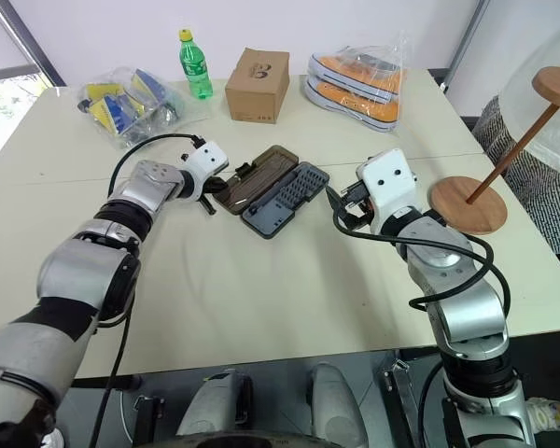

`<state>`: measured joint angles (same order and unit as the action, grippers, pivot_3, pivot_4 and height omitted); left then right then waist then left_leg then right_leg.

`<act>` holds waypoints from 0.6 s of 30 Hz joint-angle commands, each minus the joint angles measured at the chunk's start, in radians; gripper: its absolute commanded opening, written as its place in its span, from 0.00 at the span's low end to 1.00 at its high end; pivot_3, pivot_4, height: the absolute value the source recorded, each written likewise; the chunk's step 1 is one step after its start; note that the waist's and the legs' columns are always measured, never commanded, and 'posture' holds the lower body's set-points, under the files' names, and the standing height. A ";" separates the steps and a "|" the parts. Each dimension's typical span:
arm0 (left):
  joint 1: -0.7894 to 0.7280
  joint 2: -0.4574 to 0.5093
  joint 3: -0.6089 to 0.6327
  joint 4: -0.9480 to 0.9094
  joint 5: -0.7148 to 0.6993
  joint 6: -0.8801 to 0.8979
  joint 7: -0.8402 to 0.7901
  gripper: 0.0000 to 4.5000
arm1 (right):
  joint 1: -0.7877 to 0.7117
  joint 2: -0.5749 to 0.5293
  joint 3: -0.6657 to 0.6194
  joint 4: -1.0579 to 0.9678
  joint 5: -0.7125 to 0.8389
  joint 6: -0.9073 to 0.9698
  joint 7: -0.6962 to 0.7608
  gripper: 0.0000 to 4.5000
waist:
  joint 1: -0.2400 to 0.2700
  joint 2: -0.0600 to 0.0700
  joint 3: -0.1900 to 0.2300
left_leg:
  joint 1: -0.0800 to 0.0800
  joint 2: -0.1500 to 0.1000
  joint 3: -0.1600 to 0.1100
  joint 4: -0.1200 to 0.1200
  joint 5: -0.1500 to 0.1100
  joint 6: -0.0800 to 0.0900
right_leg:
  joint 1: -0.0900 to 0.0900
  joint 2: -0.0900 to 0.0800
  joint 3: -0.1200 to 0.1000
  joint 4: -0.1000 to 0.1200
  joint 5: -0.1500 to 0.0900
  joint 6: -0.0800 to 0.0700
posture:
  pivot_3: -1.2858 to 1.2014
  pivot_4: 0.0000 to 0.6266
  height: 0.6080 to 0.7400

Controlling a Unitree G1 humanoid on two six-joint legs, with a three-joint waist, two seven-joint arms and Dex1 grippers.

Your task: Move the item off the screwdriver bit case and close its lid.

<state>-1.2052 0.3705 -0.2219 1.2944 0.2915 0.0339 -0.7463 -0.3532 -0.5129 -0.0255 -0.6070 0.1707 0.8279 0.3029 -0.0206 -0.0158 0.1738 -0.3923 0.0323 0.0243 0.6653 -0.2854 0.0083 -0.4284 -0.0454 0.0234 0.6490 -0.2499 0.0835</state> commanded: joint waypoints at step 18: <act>0.036 0.117 -0.114 0.034 0.113 -0.504 -0.296 0.01 | -0.024 -0.037 -0.043 -0.055 0.004 0.017 0.029 1.00 | 0.008 0.000 0.000 | -0.001 0.000 0.000 0.000 0.000 0.000 | 0.000 0.000 0.000 -0.001 0.000 0.000 | 0.52 0.24 1.00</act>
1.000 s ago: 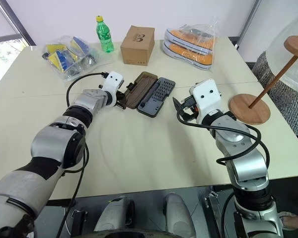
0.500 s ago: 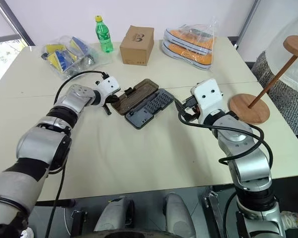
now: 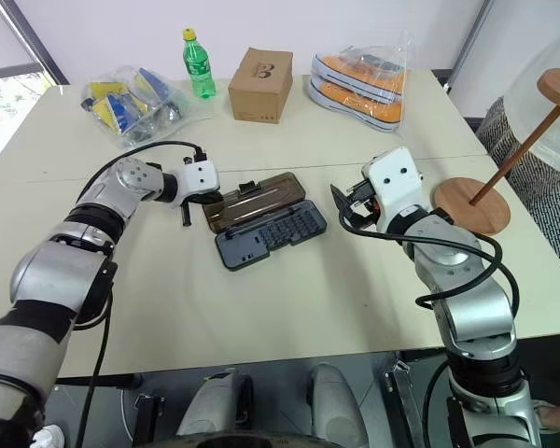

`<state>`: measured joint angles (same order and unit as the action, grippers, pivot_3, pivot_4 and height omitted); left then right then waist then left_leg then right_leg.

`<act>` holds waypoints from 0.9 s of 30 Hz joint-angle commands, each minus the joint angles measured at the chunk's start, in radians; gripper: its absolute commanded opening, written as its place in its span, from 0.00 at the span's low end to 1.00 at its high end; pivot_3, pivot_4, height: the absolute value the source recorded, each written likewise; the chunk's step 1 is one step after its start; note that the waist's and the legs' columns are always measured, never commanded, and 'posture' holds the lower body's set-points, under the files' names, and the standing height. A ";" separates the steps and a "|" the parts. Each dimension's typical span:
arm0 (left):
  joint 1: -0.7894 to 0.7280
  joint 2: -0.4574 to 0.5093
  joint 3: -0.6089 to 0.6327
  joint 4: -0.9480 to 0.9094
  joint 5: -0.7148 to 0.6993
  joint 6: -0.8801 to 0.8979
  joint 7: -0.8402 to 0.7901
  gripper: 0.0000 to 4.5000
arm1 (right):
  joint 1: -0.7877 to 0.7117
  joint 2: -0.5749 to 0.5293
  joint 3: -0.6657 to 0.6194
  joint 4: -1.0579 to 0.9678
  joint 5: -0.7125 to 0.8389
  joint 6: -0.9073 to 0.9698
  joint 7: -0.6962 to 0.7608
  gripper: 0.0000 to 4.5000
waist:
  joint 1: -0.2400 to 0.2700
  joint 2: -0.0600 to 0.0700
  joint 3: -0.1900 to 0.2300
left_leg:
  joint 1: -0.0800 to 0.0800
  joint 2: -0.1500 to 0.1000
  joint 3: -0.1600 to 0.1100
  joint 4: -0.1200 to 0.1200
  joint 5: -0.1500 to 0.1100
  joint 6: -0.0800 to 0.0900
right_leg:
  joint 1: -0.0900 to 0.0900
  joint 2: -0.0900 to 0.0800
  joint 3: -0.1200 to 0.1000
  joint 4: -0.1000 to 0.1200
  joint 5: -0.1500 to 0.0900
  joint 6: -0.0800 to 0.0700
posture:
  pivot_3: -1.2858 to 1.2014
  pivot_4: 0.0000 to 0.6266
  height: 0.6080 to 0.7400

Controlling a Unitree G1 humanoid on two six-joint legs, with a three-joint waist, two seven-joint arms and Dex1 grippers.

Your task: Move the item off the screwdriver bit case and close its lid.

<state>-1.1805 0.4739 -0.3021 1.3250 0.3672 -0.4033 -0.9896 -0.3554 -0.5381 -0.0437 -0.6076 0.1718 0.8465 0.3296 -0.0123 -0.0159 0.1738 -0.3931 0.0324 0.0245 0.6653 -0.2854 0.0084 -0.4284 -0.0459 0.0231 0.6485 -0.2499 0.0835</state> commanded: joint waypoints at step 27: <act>-0.008 0.043 -0.145 0.021 0.173 -0.477 0.078 0.01 | -0.047 -0.030 0.002 -0.037 -0.009 -0.011 0.019 1.00 | -0.001 0.000 0.000 | 0.000 0.000 0.000 0.000 0.000 0.000 | 0.000 0.000 0.000 0.000 0.000 0.000 | 0.52 0.24 1.00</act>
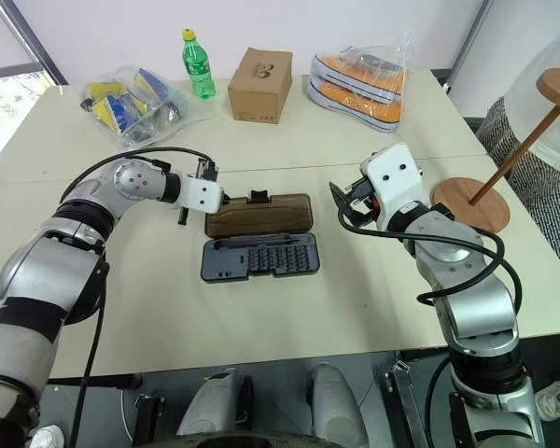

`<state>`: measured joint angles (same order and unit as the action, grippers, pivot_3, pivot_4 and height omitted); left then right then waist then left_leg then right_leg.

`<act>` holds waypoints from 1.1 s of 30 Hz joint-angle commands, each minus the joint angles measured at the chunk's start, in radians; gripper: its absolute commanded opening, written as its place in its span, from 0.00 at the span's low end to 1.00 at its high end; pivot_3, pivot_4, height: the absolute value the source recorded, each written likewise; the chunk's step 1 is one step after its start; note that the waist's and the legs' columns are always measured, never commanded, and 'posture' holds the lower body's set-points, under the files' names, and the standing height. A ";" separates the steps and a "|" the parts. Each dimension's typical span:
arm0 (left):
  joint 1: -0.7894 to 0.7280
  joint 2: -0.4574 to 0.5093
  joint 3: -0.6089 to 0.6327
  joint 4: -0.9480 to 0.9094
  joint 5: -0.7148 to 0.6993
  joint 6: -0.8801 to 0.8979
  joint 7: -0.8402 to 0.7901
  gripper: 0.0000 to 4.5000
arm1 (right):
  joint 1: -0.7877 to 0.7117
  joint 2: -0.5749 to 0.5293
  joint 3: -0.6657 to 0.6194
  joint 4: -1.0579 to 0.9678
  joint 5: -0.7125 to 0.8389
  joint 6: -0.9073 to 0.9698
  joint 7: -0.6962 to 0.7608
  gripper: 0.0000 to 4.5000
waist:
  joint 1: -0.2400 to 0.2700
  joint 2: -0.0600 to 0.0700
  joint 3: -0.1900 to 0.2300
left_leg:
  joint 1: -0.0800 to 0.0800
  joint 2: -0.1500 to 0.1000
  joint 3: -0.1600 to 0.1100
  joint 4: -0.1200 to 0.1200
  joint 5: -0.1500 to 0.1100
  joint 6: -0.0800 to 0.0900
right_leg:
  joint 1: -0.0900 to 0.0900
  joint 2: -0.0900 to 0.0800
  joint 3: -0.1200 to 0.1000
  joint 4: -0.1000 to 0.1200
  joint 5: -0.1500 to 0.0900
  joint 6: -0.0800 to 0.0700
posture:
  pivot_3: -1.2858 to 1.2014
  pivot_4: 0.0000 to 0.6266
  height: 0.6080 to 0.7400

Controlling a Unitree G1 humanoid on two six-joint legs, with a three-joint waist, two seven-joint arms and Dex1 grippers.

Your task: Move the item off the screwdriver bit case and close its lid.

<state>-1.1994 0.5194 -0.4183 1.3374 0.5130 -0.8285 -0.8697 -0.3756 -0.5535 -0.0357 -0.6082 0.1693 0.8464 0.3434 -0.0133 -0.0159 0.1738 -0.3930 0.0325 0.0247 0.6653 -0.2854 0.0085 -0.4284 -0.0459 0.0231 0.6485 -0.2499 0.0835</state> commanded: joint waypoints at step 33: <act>0.051 -0.029 0.145 0.006 -0.129 0.136 -0.054 0.99 | -0.030 -0.012 0.017 -0.021 -0.001 -0.015 0.019 1.00 | 0.000 0.000 -0.001 | 0.001 0.000 0.000 0.000 0.000 0.000 | 0.001 0.000 0.000 0.001 0.000 0.000 | 0.52 0.24 1.00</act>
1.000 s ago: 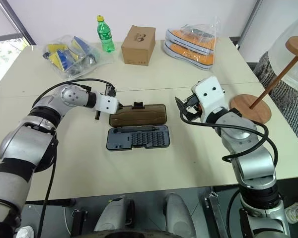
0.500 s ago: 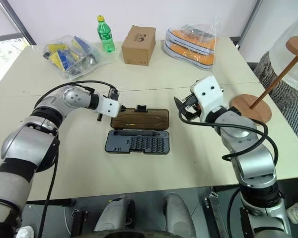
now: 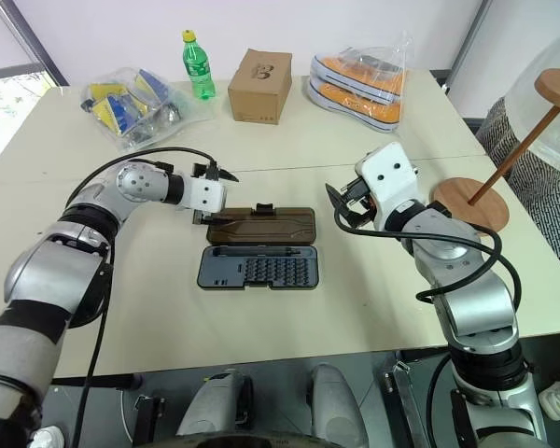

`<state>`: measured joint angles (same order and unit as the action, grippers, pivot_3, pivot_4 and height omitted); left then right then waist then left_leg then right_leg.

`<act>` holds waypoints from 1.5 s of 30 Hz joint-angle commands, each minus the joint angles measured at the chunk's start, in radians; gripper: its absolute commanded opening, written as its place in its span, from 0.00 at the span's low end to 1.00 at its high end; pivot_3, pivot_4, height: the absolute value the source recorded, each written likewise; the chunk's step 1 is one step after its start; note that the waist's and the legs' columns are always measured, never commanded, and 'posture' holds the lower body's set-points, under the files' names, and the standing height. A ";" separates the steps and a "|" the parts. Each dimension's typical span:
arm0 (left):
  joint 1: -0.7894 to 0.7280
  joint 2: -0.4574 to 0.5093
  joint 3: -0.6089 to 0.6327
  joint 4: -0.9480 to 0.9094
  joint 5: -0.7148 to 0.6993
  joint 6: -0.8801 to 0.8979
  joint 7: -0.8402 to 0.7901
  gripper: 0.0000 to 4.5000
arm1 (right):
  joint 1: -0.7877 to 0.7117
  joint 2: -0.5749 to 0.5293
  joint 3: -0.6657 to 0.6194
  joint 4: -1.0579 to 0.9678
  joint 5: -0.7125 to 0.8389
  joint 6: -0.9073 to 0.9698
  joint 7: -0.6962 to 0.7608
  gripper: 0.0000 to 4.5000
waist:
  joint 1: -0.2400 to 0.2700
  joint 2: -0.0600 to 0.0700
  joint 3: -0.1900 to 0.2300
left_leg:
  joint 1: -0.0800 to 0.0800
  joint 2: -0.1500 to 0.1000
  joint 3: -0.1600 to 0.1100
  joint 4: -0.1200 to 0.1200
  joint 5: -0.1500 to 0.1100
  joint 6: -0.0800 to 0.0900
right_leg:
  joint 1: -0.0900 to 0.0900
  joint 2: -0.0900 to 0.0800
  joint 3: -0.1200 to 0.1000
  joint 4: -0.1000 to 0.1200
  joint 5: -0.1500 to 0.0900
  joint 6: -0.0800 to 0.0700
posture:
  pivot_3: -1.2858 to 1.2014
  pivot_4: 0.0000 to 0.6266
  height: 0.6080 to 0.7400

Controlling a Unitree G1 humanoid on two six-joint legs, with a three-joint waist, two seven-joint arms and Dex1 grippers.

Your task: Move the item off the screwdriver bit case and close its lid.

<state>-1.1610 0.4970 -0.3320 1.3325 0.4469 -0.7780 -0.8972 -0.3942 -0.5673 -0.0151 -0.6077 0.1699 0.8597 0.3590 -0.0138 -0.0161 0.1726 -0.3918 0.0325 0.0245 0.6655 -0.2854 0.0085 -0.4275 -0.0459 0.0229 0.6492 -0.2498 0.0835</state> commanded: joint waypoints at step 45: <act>0.715 0.226 0.185 -1.288 -0.714 1.194 -0.461 0.01 | -0.396 0.058 0.219 0.872 -0.086 -0.378 0.453 1.00 | -0.005 0.000 0.001 | 0.000 0.001 0.001 0.000 0.000 -0.001 | -0.001 0.000 0.001 0.001 0.000 -0.001 | 0.52 0.24 1.00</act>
<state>-0.4455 0.7075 -0.1432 0.0407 -0.2712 0.4409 -1.3461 -0.7604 -0.5060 0.2102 0.2674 0.0925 0.4876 0.8035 -0.0188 -0.0162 0.1736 -0.3919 0.0336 0.0252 0.6657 -0.2850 0.0077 -0.4284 -0.0461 0.0240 0.6497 -0.2498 0.0830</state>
